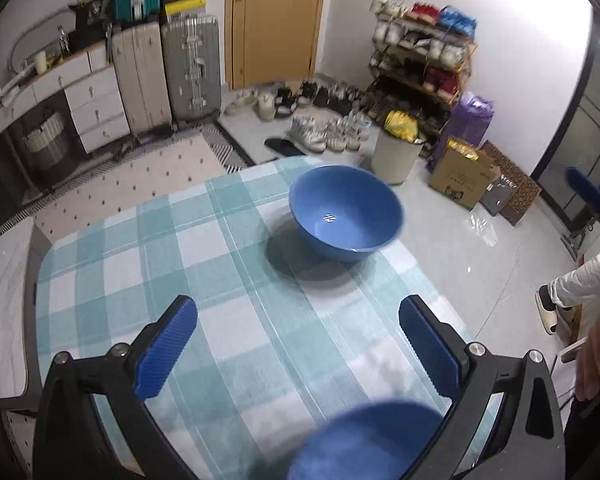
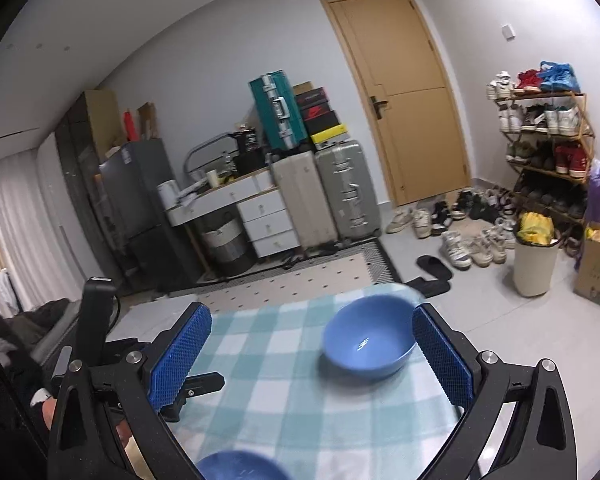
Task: Organize plates and bowls
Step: 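Move both grippers to the last blue bowl, then close the left gripper on the last bowl rim while the right gripper grips its opposite rim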
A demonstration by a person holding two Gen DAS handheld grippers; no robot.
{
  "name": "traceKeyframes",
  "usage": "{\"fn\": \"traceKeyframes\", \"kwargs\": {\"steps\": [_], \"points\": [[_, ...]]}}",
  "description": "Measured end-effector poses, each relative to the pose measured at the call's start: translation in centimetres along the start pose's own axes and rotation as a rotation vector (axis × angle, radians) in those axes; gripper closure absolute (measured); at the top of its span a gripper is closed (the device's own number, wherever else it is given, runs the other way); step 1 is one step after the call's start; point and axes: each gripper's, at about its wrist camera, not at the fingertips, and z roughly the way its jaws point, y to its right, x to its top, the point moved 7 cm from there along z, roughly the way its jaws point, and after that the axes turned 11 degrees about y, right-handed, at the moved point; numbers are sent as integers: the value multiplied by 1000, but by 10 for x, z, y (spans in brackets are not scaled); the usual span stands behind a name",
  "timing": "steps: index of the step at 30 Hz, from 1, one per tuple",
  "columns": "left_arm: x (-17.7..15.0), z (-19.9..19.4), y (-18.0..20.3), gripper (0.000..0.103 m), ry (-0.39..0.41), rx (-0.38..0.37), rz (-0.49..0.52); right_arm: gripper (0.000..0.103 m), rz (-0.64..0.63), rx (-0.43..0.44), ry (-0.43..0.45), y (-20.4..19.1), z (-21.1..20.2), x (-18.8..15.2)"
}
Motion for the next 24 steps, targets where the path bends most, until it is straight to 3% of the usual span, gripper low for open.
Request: {"fn": "traceKeyframes", "kwargs": {"steps": [2, 5, 7, 10, 16, 19, 22, 24], "points": [[12, 26, -3, 1, -28, 0, -1, 1, -21, -20, -11, 8, 18, 3], [16, 81, -2, 2, -156, 11, 49, 1, -74, -70, -44, 22, 49, 0], [18, 108, -4, 2, -190, 31, 52, 1, -96, -119, -69, 35, 72, -6], [18, 152, -5, 2, -255, 33, 38, 1, -60, -138, -132, 56, 104, -21], [14, 196, 1, 6, -327, 19, -4, 1, 57, -168, -287, 99, 146, -65], [14, 208, 5, 8, -341, 50, 19, 1, 72, -170, -323, 107, 155, -86], [14, 214, 9, 12, -350, 34, 19, 1, 84, -170, -336, 113, 163, -101], [12, 220, 12, 19, -365, 42, 46, 1, 89, -184, -348, 115, 166, -109]]}}
